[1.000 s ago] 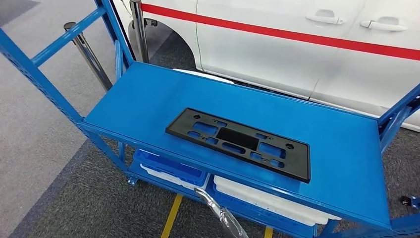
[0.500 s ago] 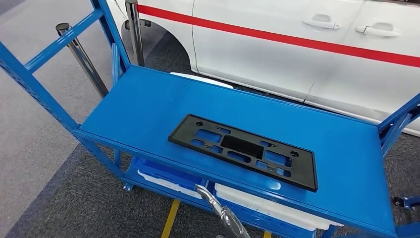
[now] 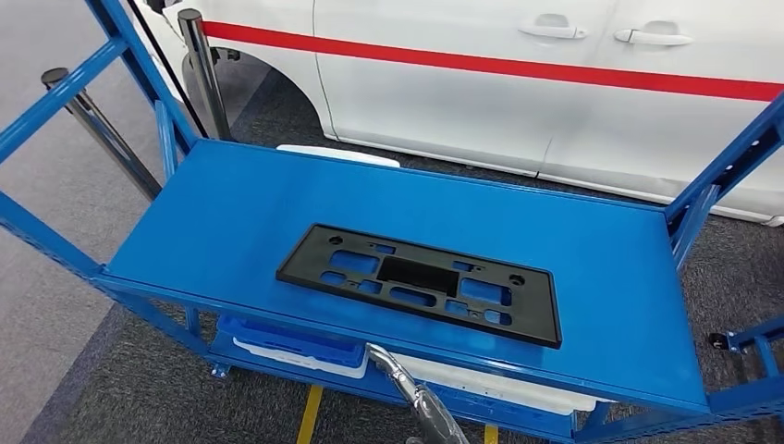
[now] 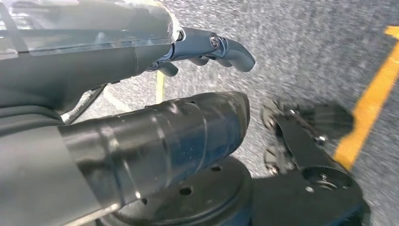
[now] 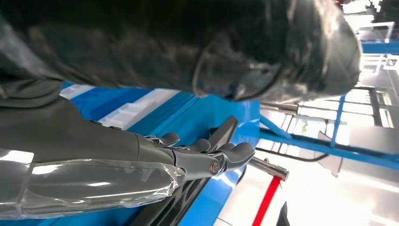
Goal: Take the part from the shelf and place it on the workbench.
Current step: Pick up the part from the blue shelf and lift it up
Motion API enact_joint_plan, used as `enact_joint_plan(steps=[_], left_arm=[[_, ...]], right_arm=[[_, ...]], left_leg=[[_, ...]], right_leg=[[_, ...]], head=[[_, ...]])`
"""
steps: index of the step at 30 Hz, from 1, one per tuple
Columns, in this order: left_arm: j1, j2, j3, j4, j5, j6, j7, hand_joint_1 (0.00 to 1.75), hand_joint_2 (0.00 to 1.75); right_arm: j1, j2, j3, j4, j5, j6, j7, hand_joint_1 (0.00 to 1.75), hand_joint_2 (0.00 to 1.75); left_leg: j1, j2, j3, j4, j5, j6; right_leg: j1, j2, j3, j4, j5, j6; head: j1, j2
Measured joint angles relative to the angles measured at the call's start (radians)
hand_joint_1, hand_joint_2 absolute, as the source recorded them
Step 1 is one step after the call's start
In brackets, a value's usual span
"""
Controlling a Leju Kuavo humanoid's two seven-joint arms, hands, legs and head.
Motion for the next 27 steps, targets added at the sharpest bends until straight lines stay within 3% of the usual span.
enact_joint_plan(steps=[2,3,4,5,7,9,11,12,14,16,18,19,20,21,24,25,27], left_arm=[[0.000,0.000,-0.002,0.000,0.000,-0.005,-0.001,0.00,0.00],[0.001,0.000,-0.004,0.000,0.001,-0.006,-0.001,0.00,0.00],[0.001,0.000,-0.005,0.000,0.001,-0.008,-0.002,0.00,0.00],[0.002,0.000,-0.006,0.000,0.002,-0.008,-0.002,0.00,0.00],[0.002,0.000,-0.006,0.000,0.002,-0.008,-0.002,0.00,0.00],[0.003,0.000,-0.007,0.000,0.002,-0.008,-0.002,0.00,0.00],[0.001,0.000,-0.009,0.000,0.003,-0.008,-0.002,0.00,0.00],[-0.001,0.000,-0.009,0.000,0.004,-0.008,-0.002,0.00,0.00],[-0.005,-0.001,-0.011,0.000,0.006,-0.008,0.000,0.00,0.00],[-0.004,-0.002,-0.013,0.000,0.011,-0.008,0.000,0.00,0.00],[-0.003,-0.001,-0.014,0.000,0.018,-0.008,0.000,0.00,0.00],[-0.002,-0.001,-0.014,0.000,0.020,-0.008,0.000,0.00,0.00],[-0.002,-0.001,-0.015,0.000,0.022,-0.008,0.000,0.00,0.00],[-0.002,-0.001,-0.016,0.000,0.024,-0.009,0.000,0.00,0.00],[-0.004,-0.002,-0.018,0.000,0.028,-0.010,0.000,0.00,0.00],[-0.004,-0.002,-0.019,0.000,0.030,-0.010,0.000,0.00,0.00],[-0.004,-0.002,-0.020,0.000,0.033,-0.010,0.000,0.00,0.00]], right_arm=[[-0.001,0.000,0.001,0.001,0.004,0.005,-0.001,0.00,0.00],[-0.002,0.000,0.001,0.003,0.004,0.006,-0.001,0.00,0.00],[-0.002,0.000,0.002,0.004,0.004,0.007,-0.001,0.00,0.00],[-0.003,0.000,0.002,0.006,0.005,0.008,-0.001,0.00,0.00],[-0.003,0.000,0.002,0.008,0.006,0.008,-0.001,0.00,0.00],[-0.004,0.000,0.002,0.009,0.007,0.009,-0.001,0.00,0.00],[-0.005,0.000,0.003,0.010,0.008,0.012,-0.001,0.00,0.00],[-0.006,0.000,0.003,0.010,0.009,0.015,-0.001,0.00,0.00],[-0.007,0.000,0.003,0.010,0.010,0.021,-0.001,0.00,0.00],[-0.010,0.002,0.003,0.013,0.011,0.025,0.003,0.00,0.00],[-0.011,0.004,0.003,0.018,0.016,0.026,0.015,0.00,0.87],[-0.012,0.006,0.003,0.021,0.020,0.026,0.025,0.00,1.31],[-0.012,0.006,0.002,0.023,0.024,0.027,0.035,0.00,1.75],[-0.012,0.007,0.002,0.024,0.028,0.027,0.045,0.00,1.75],[-0.012,0.009,0.001,0.024,0.044,0.024,0.063,0.00,1.75],[-0.012,0.009,0.000,0.024,0.050,0.023,0.066,0.00,1.75],[-0.011,0.009,0.000,0.023,0.058,0.021,0.071,0.00,1.75]], left_leg=[[0.007,-0.034,-0.054,0.118,-0.063,-0.010],[0.009,-0.039,-0.084,0.180,-0.086,-0.014],[0.012,-0.041,-0.105,0.220,-0.092,-0.016],[0.014,-0.041,-0.109,0.222,-0.078,-0.018],[0.018,-0.051,-0.070,0.124,-0.004,-0.019],[0.021,-0.084,-0.018,0.003,0.045,-0.016],[0.018,-0.104,0.002,-0.041,0.048,-0.008],[0.017,-0.098,0.004,-0.046,0.048,-0.002],[0.018,-0.081,0.007,-0.052,0.054,0.014],[0.018,-0.063,0.009,-0.060,0.058,0.030],[0.013,-0.048,0.008,-0.060,0.057,0.037],[0.010,-0.042,0.007,-0.059,0.057,0.038],[0.008,-0.036,0.007,-0.058,0.056,0.038],[0.006,-0.032,0.007,-0.056,0.055,0.039],[0.001,-0.028,0.010,-0.053,0.052,0.035],[0.000,-0.027,0.009,-0.052,0.051,0.031],[-0.001,-0.024,0.009,-0.052,0.051,0.023]], right_leg=[[-0.004,0.015,0.000,-0.001,0.001,-0.003],[-0.004,0.024,0.000,-0.001,0.001,-0.003],[-0.005,0.035,0.001,0.000,0.001,-0.003],[-0.005,0.046,0.002,0.000,0.001,-0.003],[-0.007,0.070,0.006,0.002,-0.001,0.000],[-0.008,0.090,0.006,0.005,-0.003,0.008],[-0.009,0.107,0.000,0.007,-0.001,0.021],[-0.010,0.116,-0.003,0.006,0.001,0.028],[-0.010,0.098,-0.008,0.017,-0.008,0.039],[-0.008,0.047,-0.041,0.090,-0.054,0.043],[-0.009,0.020,-0.101,0.216,-0.115,0.045],[-0.010,0.018,-0.122,0.263,-0.129,0.046],[-0.010,0.016,-0.128,0.277,-0.124,0.045],[-0.009,0.016,-0.114,0.252,-0.102,0.042],[-0.001,0.006,-0.015,0.061,-0.021,0.025],[0.003,0.003,0.003,0.023,-0.012,0.021],[0.007,0.003,0.008,0.006,-0.010,0.018]], head=[[0.000,0.000],[0.000,0.000],[0.000,0.000],[0.000,0.000],[0.000,0.000],[0.000,0.000],[0.000,0.000],[0.000,0.000],[0.000,0.000],[0.001,0.000],[0.000,0.000],[0.000,0.000],[0.000,0.000],[0.000,0.000],[0.000,0.000],[0.000,0.000],[0.000,0.000]])
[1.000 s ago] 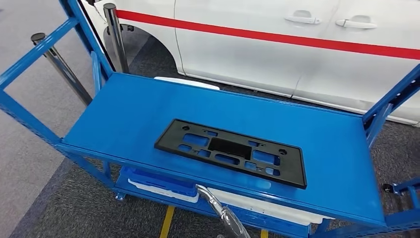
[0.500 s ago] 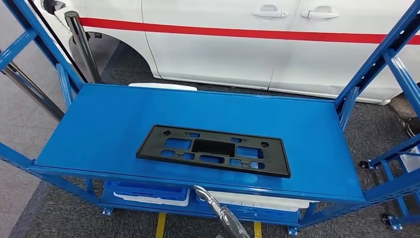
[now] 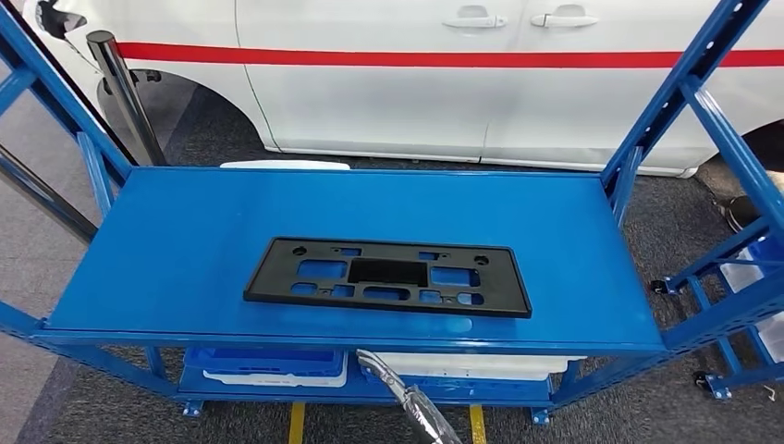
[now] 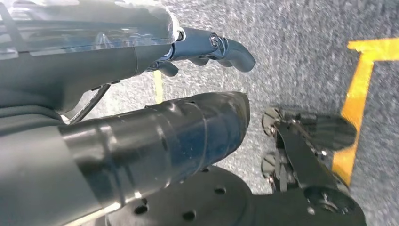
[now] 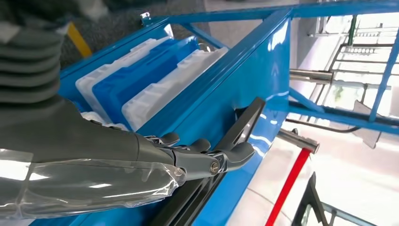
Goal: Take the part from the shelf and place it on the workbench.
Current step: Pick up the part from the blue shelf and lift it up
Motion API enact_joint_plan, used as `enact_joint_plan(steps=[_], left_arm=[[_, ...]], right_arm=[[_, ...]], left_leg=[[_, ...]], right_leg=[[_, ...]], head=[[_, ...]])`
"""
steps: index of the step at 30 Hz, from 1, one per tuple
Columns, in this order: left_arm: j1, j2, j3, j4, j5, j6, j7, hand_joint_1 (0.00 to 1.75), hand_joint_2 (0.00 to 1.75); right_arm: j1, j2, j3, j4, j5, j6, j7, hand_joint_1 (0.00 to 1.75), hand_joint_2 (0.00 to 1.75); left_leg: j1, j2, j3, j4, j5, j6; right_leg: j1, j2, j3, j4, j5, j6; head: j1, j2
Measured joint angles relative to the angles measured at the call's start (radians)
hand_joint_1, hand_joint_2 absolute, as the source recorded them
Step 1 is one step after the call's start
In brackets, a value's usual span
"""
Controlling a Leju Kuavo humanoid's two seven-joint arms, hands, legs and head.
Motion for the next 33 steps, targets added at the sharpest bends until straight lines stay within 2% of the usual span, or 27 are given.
enact_joint_plan(steps=[2,3,4,6,7,8,9,11,12,13,14,16,18,19,21,22,23,24,25,26,28,30,32,33], left_arm=[[0.000,0.001,0.000,0.000,0.004,0.000,0.000,0.00,0.00],[-0.001,0.002,0.000,0.000,0.007,-0.001,0.001,0.00,0.00],[0.000,0.003,0.000,0.000,0.011,-0.001,0.002,0.00,0.00],[0.001,0.004,0.000,0.000,0.020,-0.005,0.006,0.00,0.00],[0.002,0.005,0.000,0.000,0.024,-0.008,0.008,0.00,0.00],[0.003,0.006,0.000,0.000,0.028,-0.011,0.010,0.00,0.00],[0.003,0.007,0.000,0.000,0.030,-0.013,0.012,0.00,0.00],[0.003,0.012,-0.001,0.000,0.034,-0.015,0.015,0.00,0.00],[0.002,0.014,-0.001,0.000,0.034,-0.015,0.015,0.00,0.00],[0.002,0.015,-0.001,0.000,0.035,-0.015,0.015,0.00,0.00],[0.002,0.015,-0.001,0.000,0.035,-0.015,0.015,0.00,0.00],[0.002,0.017,-0.001,0.000,0.037,-0.015,0.016,0.00,0.00],[0.001,0.018,-0.002,0.000,0.037,-0.015,0.016,0.00,0.00],[0.001,0.018,-0.002,0.000,0.037,-0.015,0.016,0.00,0.00],[0.000,0.019,-0.002,0.000,0.039,-0.015,0.017,0.00,0.00],[0.000,0.020,-0.003,0.000,0.039,-0.015,0.017,0.00,0.00],[0.001,0.020,-0.004,0.000,0.040,-0.016,0.017,0.00,0.00],[0.000,0.020,-0.005,0.000,0.040,-0.016,0.018,0.00,0.00],[0.000,0.020,-0.007,0.000,0.040,-0.017,0.018,0.00,0.00],[-0.001,0.020,-0.010,0.000,0.040,-0.018,0.018,0.00,0.00],[-0.003,0.020,-0.018,0.000,0.041,-0.019,0.018,0.00,0.00],[-0.004,0.022,-0.026,0.000,0.042,-0.019,0.018,0.00,0.00],[-0.005,0.025,-0.031,0.000,0.043,-0.019,0.018,0.00,0.00],[-0.005,0.027,-0.033,0.000,0.043,-0.019,0.018,0.00,0.00]], right_arm=[[-0.001,0.002,-0.001,0.000,0.022,-0.012,0.015,0.00,1.75],[-0.003,0.003,-0.002,0.000,0.053,-0.031,0.031,0.00,1.75],[-0.007,0.005,-0.005,0.000,0.103,-0.061,0.052,0.00,1.75],[-0.019,0.010,-0.013,0.006,0.248,-0.149,0.101,0.00,1.75],[-0.027,0.014,-0.018,0.013,0.325,-0.193,0.123,0.00,1.75],[-0.035,0.021,-0.022,0.023,0.396,-0.233,0.143,0.00,1.75],[-0.044,0.027,-0.026,0.035,0.451,-0.263,0.158,0.00,1.75],[-0.060,0.042,-0.030,0.056,0.524,-0.302,0.177,0.00,1.75],[-0.065,0.048,-0.031,0.063,0.538,-0.312,0.182,0.00,1.75],[-0.069,0.052,-0.032,0.069,0.546,-0.317,0.185,0.00,1.75],[-0.071,0.055,-0.033,0.074,0.550,-0.319,0.187,0.00,1.75],[-0.074,0.060,-0.035,0.083,0.554,-0.322,0.189,0.00,1.75],[-0.077,0.063,-0.036,0.090,0.564,-0.326,0.193,0.00,1.75],[-0.079,0.063,-0.036,0.093,0.585,-0.339,0.201,0.00,1.75],[-0.085,0.064,-0.036,0.104,0.673,-0.390,0.237,0.00,1.75],[-0.087,0.064,-0.036,0.113,0.732,-0.423,0.260,0.00,1.75],[-0.090,0.065,-0.036,0.125,0.794,-0.454,0.284,0.00,1.75],[-0.094,0.068,-0.036,0.138,0.851,-0.481,0.307,0.00,1.75],[-0.100,0.072,-0.036,0.153,0.903,-0.502,0.330,0.00,1.75],[-0.107,0.078,-0.036,0.170,0.951,-0.519,0.353,0.00,1.75],[-0.123,0.092,-0.035,0.205,1.033,-0.531,0.403,0.00,1.75],[-0.133,0.104,-0.034,0.239,1.127,-0.520,0.472,0.00,1.75],[-0.140,0.115,-0.033,0.267,1.249,-0.499,0.566,0.00,1.75],[-0.145,0.121,-0.033,0.281,1.304,-0.490,0.614,0.00,1.75]], left_leg=[[0.000,-0.002,-0.001,0.004,-0.007,-0.010],[0.001,-0.007,-0.008,0.023,-0.022,-0.016],[0.002,-0.012,-0.025,0.062,-0.047,-0.021],[0.008,-0.019,-0.081,0.185,-0.109,-0.031],[0.012,-0.019,-0.106,0.237,-0.125,-0.036],[0.015,-0.019,-0.119,0.260,-0.124,-0.040],[0.019,-0.019,-0.114,0.247,-0.103,-0.043],[0.027,-0.020,-0.062,0.131,-0.036,-0.048],[0.027,-0.022,-0.034,0.071,-0.013,-0.048],[0.026,-0.024,-0.015,0.030,-0.001,-0.045],[0.024,-0.027,-0.008,0.011,0.000,-0.040],[0.021,-0.028,-0.009,0.008,0.002,-0.027],[0.022,-0.025,-0.008,0.001,0.008,-0.013],[0.023,-0.024,-0.008,-0.003,0.011,-0.005],[0.022,-0.021,-0.010,-0.003,0.013,0.003],[0.020,-0.019,-0.011,-0.003,0.013,0.005],[0.019,-0.019,-0.011,-0.002,0.013,0.005],[0.018,-0.019,-0.011,-0.002,0.012,0.005],[0.018,-0.019,-0.010,-0.001,0.012,0.004],[0.018,-0.019,-0.009,0.000,0.011,0.002],[0.014,-0.019,-0.009,0.003,0.008,-0.004],[0.012,-0.019,-0.011,0.003,0.008,-0.014],[0.014,-0.019,-0.011,0.003,0.006,-0.026],[0.015,-0.019,-0.015,0.014,-0.004,-0.031]], right_leg=[[-0.006,0.003,0.003,-0.009,0.005,-0.007],[-0.010,0.004,0.005,-0.015,0.009,-0.012],[-0.014,0.005,0.006,-0.019,0.012,-0.016],[-0.015,0.006,0.006,-0.021,0.014,-0.019],[-0.015,0.008,0.005,-0.020,0.014,-0.020],[-0.015,0.010,0.005,-0.019,0.013,-0.019],[-0.016,0.012,0.005,-0.017,0.013,-0.019],[-0.019,0.017,0.005,-0.009,0.008,-0.013],[-0.018,0.019,0.004,-0.004,0.005,-0.008],[-0.018,0.021,0.002,-0.001,0.004,-0.002],[-0.016,0.021,0.000,0.001,0.003,0.003],[-0.016,0.023,-0.002,0.000,0.005,0.014],[-0.019,0.020,-0.010,0.022,-0.013,0.023],[-0.020,0.018,-0.027,0.059,-0.037,0.026],[-0.020,0.015,-0.084,0.181,-0.099,0.029],[-0.020,0.014,-0.113,0.240,-0.120,0.030],[-0.020,0.014,-0.130,0.273,-0.124,0.029],[-0.020,0.013,-0.129,0.270,-0.108,0.028],[-0.020,0.013,-0.110,0.228,-0.077,0.025],[-0.019,0.012,-0.078,0.161,-0.039,0.020],[-0.013,0.009,-0.023,0.043,0.003,0.011],[-0.007,0.008,-0.011,0.007,0.005,0.006],[-0.009,0.009,-0.011,0.000,0.010,-0.003],[-0.012,0.009,-0.010,-0.004,0.013,-0.009]], head=[[0.000,0.000],[0.000,0.000],[0.000,0.000],[0.000,0.000],[0.000,0.000],[0.000,0.000],[0.000,0.000],[0.000,0.000],[0.000,0.000],[0.000,0.000],[0.000,0.000],[0.000,0.000],[0.000,0.000],[0.000,0.000],[0.000,0.000],[0.000,0.000],[0.000,0.000],[0.000,0.000],[0.000,0.000],[0.000,0.000],[0.000,0.000],[0.000,0.000],[0.000,0.000],[0.000,0.000]])
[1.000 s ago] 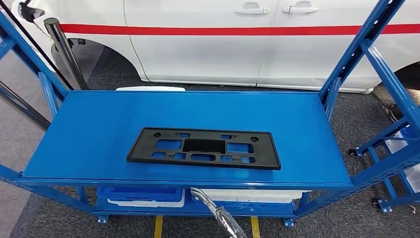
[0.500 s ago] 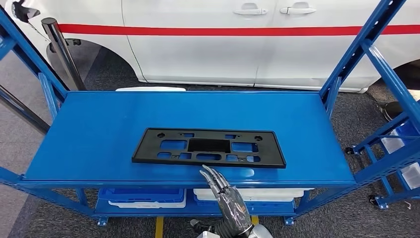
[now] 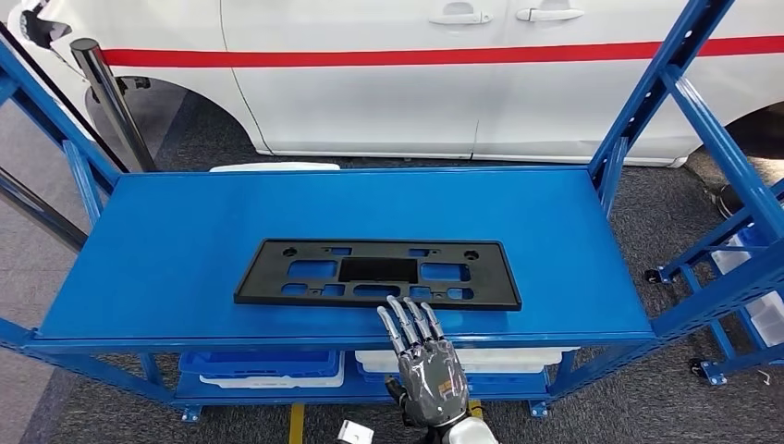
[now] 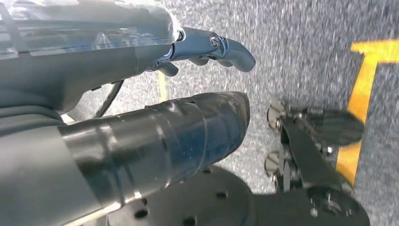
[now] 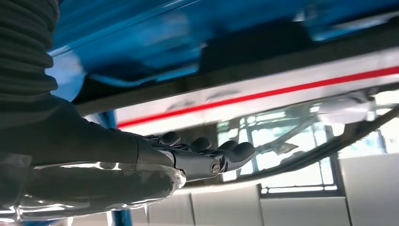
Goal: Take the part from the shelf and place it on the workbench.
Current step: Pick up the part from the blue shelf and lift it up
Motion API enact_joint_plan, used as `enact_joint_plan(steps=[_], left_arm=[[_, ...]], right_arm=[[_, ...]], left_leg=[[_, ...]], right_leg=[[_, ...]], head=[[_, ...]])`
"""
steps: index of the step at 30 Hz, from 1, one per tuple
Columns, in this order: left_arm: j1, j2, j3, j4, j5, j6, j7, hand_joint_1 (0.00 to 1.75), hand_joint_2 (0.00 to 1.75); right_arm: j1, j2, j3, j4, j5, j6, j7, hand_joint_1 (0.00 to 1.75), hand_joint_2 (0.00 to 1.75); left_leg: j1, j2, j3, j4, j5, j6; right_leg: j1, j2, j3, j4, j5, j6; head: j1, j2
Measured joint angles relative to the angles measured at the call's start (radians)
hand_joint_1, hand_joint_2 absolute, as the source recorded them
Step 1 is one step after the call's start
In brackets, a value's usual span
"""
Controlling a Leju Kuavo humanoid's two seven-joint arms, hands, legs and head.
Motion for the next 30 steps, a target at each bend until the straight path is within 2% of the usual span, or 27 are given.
enact_joint_plan(steps=[2,4,5,6,7,9,10,11,14,16,17,19,20,21,22,24,25,26,27,30], left_arm=[[0.000,0.003,-0.007,0.000,0.000,-0.001,0.000,0.00,0.00],[0.000,0.004,-0.015,0.000,0.001,-0.002,0.000,0.00,0.00],[0.000,0.004,-0.019,0.000,0.001,-0.002,0.000,0.00,0.00],[0.000,0.006,-0.022,0.000,0.002,-0.002,0.000,0.00,0.00],[0.001,0.008,-0.025,0.000,0.005,-0.002,0.000,0.00,0.00],[0.000,0.013,-0.031,0.000,0.009,-0.002,0.001,0.00,0.00],[0.000,0.015,-0.034,0.000,0.011,-0.002,0.001,0.00,0.00],[-0.001,0.016,-0.038,0.000,0.011,-0.002,0.001,0.00,0.00],[-0.002,0.018,-0.045,0.000,0.014,-0.002,0.001,0.00,0.00],[-0.003,0.018,-0.047,0.000,0.016,-0.002,0.001,0.00,0.00],[-0.004,0.018,-0.048,0.000,0.018,-0.002,0.002,0.00,0.00],[-0.005,0.018,-0.052,0.000,0.021,-0.003,0.003,0.00,0.00],[-0.005,0.019,-0.054,0.000,0.022,-0.002,0.004,0.00,0.00],[-0.005,0.019,-0.057,0.000,0.023,-0.002,0.006,0.00,0.00],[-0.006,0.019,-0.059,0.000,0.025,-0.002,0.008,0.00,0.00],[-0.007,0.019,-0.065,0.000,0.027,-0.003,0.010,0.00,0.00],[-0.008,0.019,-0.068,0.000,0.029,-0.003,0.011,0.00,0.00],[-0.009,0.019,-0.070,0.000,0.029,-0.004,0.012,0.00,0.00],[-0.009,0.019,-0.070,0.000,0.029,-0.004,0.013,0.00,0.00],[-0.011,0.019,-0.073,0.000,0.031,-0.007,0.014,0.00,0.00]], right_arm=[[-0.013,0.012,0.002,0.031,0.067,0.011,0.075,0.00,1.75],[-0.024,0.020,0.006,0.061,0.084,0.021,0.112,0.00,1.75],[-0.027,0.022,0.008,0.076,0.086,0.030,0.119,0.00,1.75],[-0.030,0.025,0.009,0.091,0.087,0.041,0.123,0.00,1.75],[-0.034,0.028,0.009,0.106,0.087,0.053,0.129,0.00,1.75],[-0.044,0.033,0.009,0.128,0.087,0.070,0.149,0.00,1.75],[-0.051,0.034,0.009,0.137,0.088,0.074,0.161,0.00,1.75],[-0.057,0.034,0.009,0.143,0.089,0.078,0.173,0.00,1.75],[-0.077,0.033,0.019,0.160,0.091,0.084,0.231,0.00,1.75],[-0.103,0.027,0.047,0.171,0.091,0.084,0.318,0.00,1.75],[-0.121,0.021,0.069,0.176,0.091,0.083,0.372,0.00,1.75],[-0.162,0.003,0.125,0.187,0.092,0.081,0.449,0.00,1.75],[-0.183,-0.009,0.155,0.193,0.092,0.080,0.464,0.00,1.75],[-0.203,-0.019,0.181,0.198,0.093,0.079,0.466,0.00,1.75],[-0.225,-0.029,0.204,0.201,0.093,0.079,0.467,0.00,1.75],[-0.266,-0.049,0.240,0.198,0.093,0.083,0.467,0.00,1.75],[-0.284,-0.059,0.256,0.191,0.092,0.086,0.467,0.00,1.75],[-0.299,-0.069,0.269,0.181,0.092,0.091,0.467,0.00,1.75],[-0.310,-0.077,0.281,0.170,0.092,0.095,0.467,0.00,1.75],[-0.333,-0.096,0.306,0.141,0.091,0.104,0.467,0.00,1.75]], left_leg=[[0.003,-0.001,-0.035,0.080,-0.051,-0.008],[0.003,-0.002,-0.095,0.207,-0.110,-0.014],[0.003,-0.002,-0.115,0.250,-0.120,-0.016],[0.003,-0.002,-0.120,0.258,-0.111,-0.017],[0.003,-0.002,-0.106,0.227,-0.083,-0.016],[0.002,-0.003,-0.044,0.093,-0.014,-0.010],[0.000,-0.004,-0.018,0.036,0.007,-0.005],[-0.002,-0.006,-0.004,0.001,0.016,0.000],[-0.003,-0.006,-0.001,-0.017,0.018,0.014],[0.001,-0.004,0.002,-0.025,0.024,0.027],[0.003,-0.002,0.003,-0.027,0.026,0.032],[0.002,0.001,0.001,-0.027,0.026,0.037],[0.002,0.002,0.001,-0.026,0.026,0.038],[0.002,0.002,0.001,-0.025,0.026,0.038],[0.002,0.002,0.002,-0.024,0.025,0.037],[0.003,0.001,0.002,-0.018,0.022,0.032],[0.001,0.000,-0.001,-0.013,0.019,0.028],[0.000,0.000,-0.004,-0.009,0.018,0.023],[-0.002,-0.001,-0.009,-0.008,0.018,0.018],[0.000,-0.001,-0.016,-0.003,0.015,0.000]], right_leg=[[-0.003,-0.001,0.001,-0.006,0.004,-0.011],[-0.001,-0.001,0.000,-0.006,0.004,-0.015],[-0.001,-0.001,-0.001,-0.005,0.004,-0.016],[0.000,0.000,0.000,-0.004,0.003,-0.016],[0.000,0.001,0.001,-0.002,0.002,-0.016],[0.001,0.004,0.002,0.001,-0.001,-0.013],[0.003,0.006,0.001,0.003,-0.002,-0.010],[0.004,0.006,-0.001,0.004,-0.002,-0.006],[0.005,0.006,-0.003,0.004,-0.001,0.009],[0.004,0.005,-0.016,0.036,-0.026,0.019],[0.003,0.004,-0.035,0.081,-0.054,0.022],[0.001,0.003,-0.096,0.210,-0.116,0.028],[-0.001,0.003,-0.120,0.262,-0.131,0.031],[-0.003,0.002,-0.130,0.281,-0.127,0.032],[-0.005,0.002,-0.121,0.262,-0.104,0.033],[-0.008,0.000,-0.065,0.138,-0.034,0.030],[-0.006,-0.001,-0.039,0.077,-0.012,0.028],[-0.005,-0.002,-0.023,0.037,-0.001,0.025],[-0.003,-0.001,-0.019,0.020,0.000,0.021],[-0.002,0.001,-0.023,0.013,0.005,0.004]], head=[[0.000,0.000],[0.000,0.000],[0.000,0.000],[0.000,0.000],[0.000,0.000],[0.000,0.000],[0.000,0.000],[0.000,0.000],[0.000,0.000],[0.000,0.000],[0.000,0.000],[0.000,0.000],[0.000,0.000],[0.000,0.000],[0.000,0.000],[0.000,0.000],[0.000,0.000],[0.000,0.000],[0.000,0.000],[0.000,0.000]])
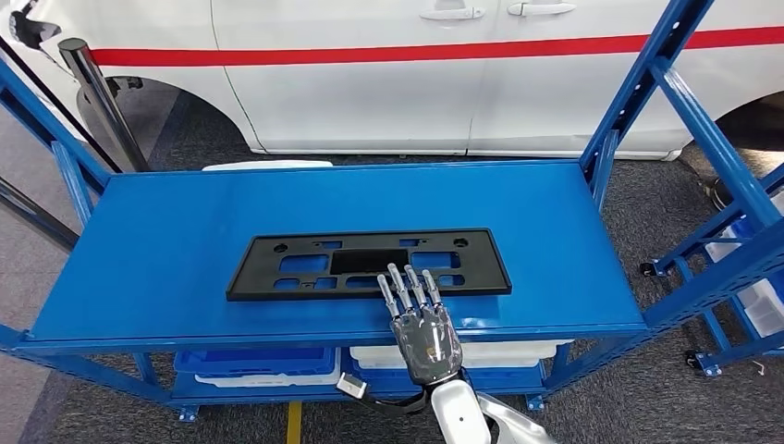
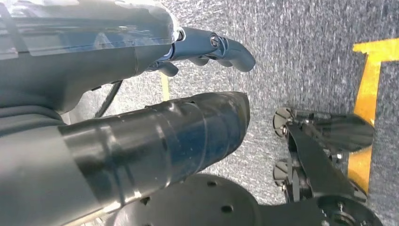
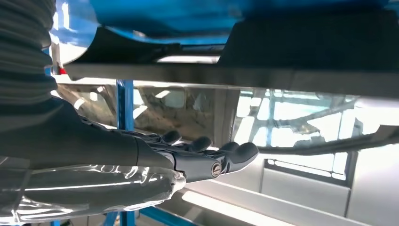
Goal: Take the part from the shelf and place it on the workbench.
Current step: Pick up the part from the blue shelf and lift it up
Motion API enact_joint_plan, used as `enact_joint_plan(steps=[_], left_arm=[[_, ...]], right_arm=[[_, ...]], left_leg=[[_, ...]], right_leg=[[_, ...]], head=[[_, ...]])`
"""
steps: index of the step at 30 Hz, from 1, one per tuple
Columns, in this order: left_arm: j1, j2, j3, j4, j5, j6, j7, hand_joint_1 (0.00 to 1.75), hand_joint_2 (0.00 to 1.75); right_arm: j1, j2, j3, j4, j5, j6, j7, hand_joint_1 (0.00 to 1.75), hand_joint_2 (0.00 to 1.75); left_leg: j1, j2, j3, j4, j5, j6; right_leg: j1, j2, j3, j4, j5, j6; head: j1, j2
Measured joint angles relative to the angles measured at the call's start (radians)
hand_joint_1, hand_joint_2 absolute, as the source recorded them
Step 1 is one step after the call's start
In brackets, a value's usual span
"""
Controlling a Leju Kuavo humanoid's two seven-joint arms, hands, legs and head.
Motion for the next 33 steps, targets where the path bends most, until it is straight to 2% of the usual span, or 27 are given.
enact_joint_plan(steps=[1,3,5,6,7,8,10,11,12,14,16,18,20,21,22,23,24,26,28,31,33], left_arm=[[0.000,0.000,-0.001,0.000,0.001,-0.001,0.000,0.00,0.00],[0.000,0.000,-0.003,0.000,0.001,-0.002,0.000,0.00,0.00],[0.001,-0.001,-0.005,0.000,0.002,-0.003,0.001,0.00,0.00],[0.001,-0.001,-0.006,0.000,0.003,-0.003,0.001,0.00,0.00],[0.002,-0.001,-0.007,0.000,0.004,-0.003,0.001,0.00,0.00],[0.002,-0.001,-0.009,0.000,0.006,-0.003,0.001,0.00,0.00],[0.003,-0.001,-0.013,0.000,0.010,-0.003,0.001,0.00,0.00],[0.002,-0.001,-0.015,0.000,0.011,-0.003,0.001,0.00,0.00],[0.002,-0.001,-0.016,0.000,0.012,-0.003,0.001,0.00,0.00],[0.003,-0.001,-0.019,0.000,0.015,-0.004,0.001,0.00,0.00],[0.003,-0.002,-0.019,0.000,0.018,-0.004,0.001,0.00,0.00],[0.002,-0.003,-0.020,0.000,0.020,-0.004,0.000,0.00,0.00],[0.002,-0.002,-0.020,0.000,0.020,-0.004,0.000,0.00,0.00],[0.002,-0.002,-0.020,0.000,0.020,-0.004,0.000,0.00,0.00],[0.002,-0.002,-0.020,0.000,0.020,-0.004,0.000,0.00,0.00],[0.002,-0.003,-0.020,0.000,0.021,-0.004,0.000,0.00,0.00],[0.002,-0.003,-0.020,0.000,0.021,-0.004,0.000,0.00,0.00],[0.002,-0.004,-0.020,0.000,0.025,-0.004,-0.002,0.00,0.00],[0.002,-0.004,-0.021,0.000,0.033,-0.004,-0.008,0.00,0.00],[-0.003,-0.015,-0.022,-0.002,0.038,-0.032,-0.049,0.00,0.00],[-0.056,-0.079,-0.041,-0.011,-0.039,0.004,-0.022,0.00,0.00]], right_arm=[[-0.008,-0.004,0.005,-0.008,0.000,0.001,0.000,0.00,1.75],[-0.037,-0.012,0.010,-0.021,0.000,0.002,0.000,0.00,1.75],[-0.069,-0.020,0.011,-0.033,0.000,0.008,0.000,0.00,1.75],[-0.079,-0.024,0.013,-0.040,0.000,0.013,0.000,0.00,1.75],[-0.085,-0.027,0.016,-0.049,0.000,0.021,0.000,0.00,1.75],[-0.088,-0.029,0.019,-0.059,0.000,0.027,0.000,0.00,1.75],[-0.094,-0.031,0.022,-0.081,0.000,0.035,0.000,0.00,1.75],[-0.096,-0.031,0.024,-0.090,0.000,0.036,0.000,0.00,1.75],[-0.097,-0.031,0.026,-0.098,0.000,0.035,0.000,0.00,1.75],[-0.096,-0.031,0.030,-0.106,0.001,0.031,0.000,0.00,1.75],[-0.093,-0.031,0.033,-0.111,0.001,0.025,0.000,0.00,1.75],[-0.089,-0.031,0.037,-0.113,0.002,0.020,0.000,0.00,1.75],[-0.081,-0.031,0.041,-0.112,0.002,0.017,0.000,0.00,1.75],[-0.077,-0.031,0.043,-0.112,0.002,0.016,0.000,0.00,1.75],[-0.073,-0.031,0.044,-0.112,0.002,0.016,0.000,0.00,1.75],[-0.071,-0.031,0.045,-0.113,0.002,0.017,0.000,0.00,1.75],[-0.069,-0.031,0.045,-0.116,0.002,0.018,0.000,0.00,1.75],[-0.056,-0.029,0.045,-0.121,0.002,0.007,-0.001,0.00,1.75],[-0.014,-0.017,0.037,-0.123,0.003,-0.016,-0.022,0.00,1.75],[0.077,0.026,-0.035,-0.122,0.003,-0.020,-0.152,0.00,1.75],[0.106,0.074,-0.097,-0.109,0.002,0.021,-0.183,0.00,1.75]], left_leg=[[0.002,0.000,-0.009,0.020,-0.014,-0.004],[0.003,-0.001,-0.052,0.117,-0.072,-0.010],[0.004,-0.002,-0.106,0.240,-0.126,-0.013],[0.004,-0.002,-0.117,0.268,-0.131,-0.014],[0.004,-0.002,-0.109,0.259,-0.117,-0.013],[0.004,-0.002,-0.083,0.213,-0.087,-0.011],[0.002,-0.002,-0.012,0.075,-0.031,-0.004],[-0.001,-0.003,0.012,0.026,-0.016,0.001],[-0.003,-0.003,0.023,0.000,-0.012,0.005],[-0.005,-0.004,0.024,-0.007,-0.010,0.013],[0.000,-0.002,0.028,-0.017,-0.003,0.025],[0.003,0.000,0.031,-0.025,0.002,0.034],[0.003,0.001,0.031,-0.024,0.001,0.038],[0.003,0.001,0.031,-0.023,0.000,0.038],[0.003,0.000,0.032,-0.022,-0.002,0.037],[0.003,0.000,0.033,-0.020,-0.004,0.036],[0.003,-0.001,0.035,-0.018,-0.008,0.033],[0.001,-0.002,0.036,-0.011,-0.016,0.023],[0.000,-0.003,0.036,-0.009,-0.021,0.012],[0.004,-0.003,0.035,-0.001,-0.035,-0.004],[0.004,-0.004,-0.004,0.077,-0.082,-0.010]], right_leg=[[-0.001,-0.001,0.000,-0.004,0.003,-0.007],[-0.002,-0.002,-0.001,-0.008,0.008,-0.018],[0.001,-0.002,-0.004,-0.007,0.010,-0.023],[0.002,-0.002,-0.004,-0.007,0.010,-0.023],[0.003,-0.001,-0.004,-0.006,0.010,-0.023],[0.004,-0.001,-0.004,-0.004,0.011,-0.023],[0.006,0.000,-0.005,0.000,0.010,-0.018],[0.007,0.000,-0.007,0.002,0.011,-0.014],[0.008,0.000,-0.008,0.002,0.012,-0.009],[0.008,0.000,-0.010,0.000,0.016,0.002],[0.008,0.000,-0.015,0.016,0.002,0.012],[0.006,0.000,-0.054,0.100,-0.048,0.020],[0.003,0.000,-0.116,0.228,-0.102,0.025],[0.001,0.000,-0.136,0.265,-0.108,0.027],[-0.001,-0.001,-0.139,0.268,-0.096,0.028],[-0.002,-0.001,-0.123,0.230,-0.066,0.028],[-0.004,-0.002,-0.091,0.164,-0.028,0.027],[-0.002,-0.003,-0.034,0.048,0.013,0.021],[0.004,-0.003,-0.018,0.012,0.010,0.012],[0.004,-0.002,-0.012,0.002,0.010,-0.006],[0.000,-0.007,-0.009,-0.004,0.012,-0.015]], head=[[0.000,0.000],[0.000,0.000],[0.000,0.000],[0.000,0.000],[0.000,0.000],[0.000,0.000],[0.000,0.000],[0.000,0.000],[0.000,0.000],[0.000,0.000],[0.001,0.000],[0.001,0.000],[0.000,0.000],[0.001,0.000],[0.001,0.000],[0.001,0.000],[0.001,0.000],[0.000,0.000],[0.000,0.000],[0.000,0.000],[-0.002,0.000]])
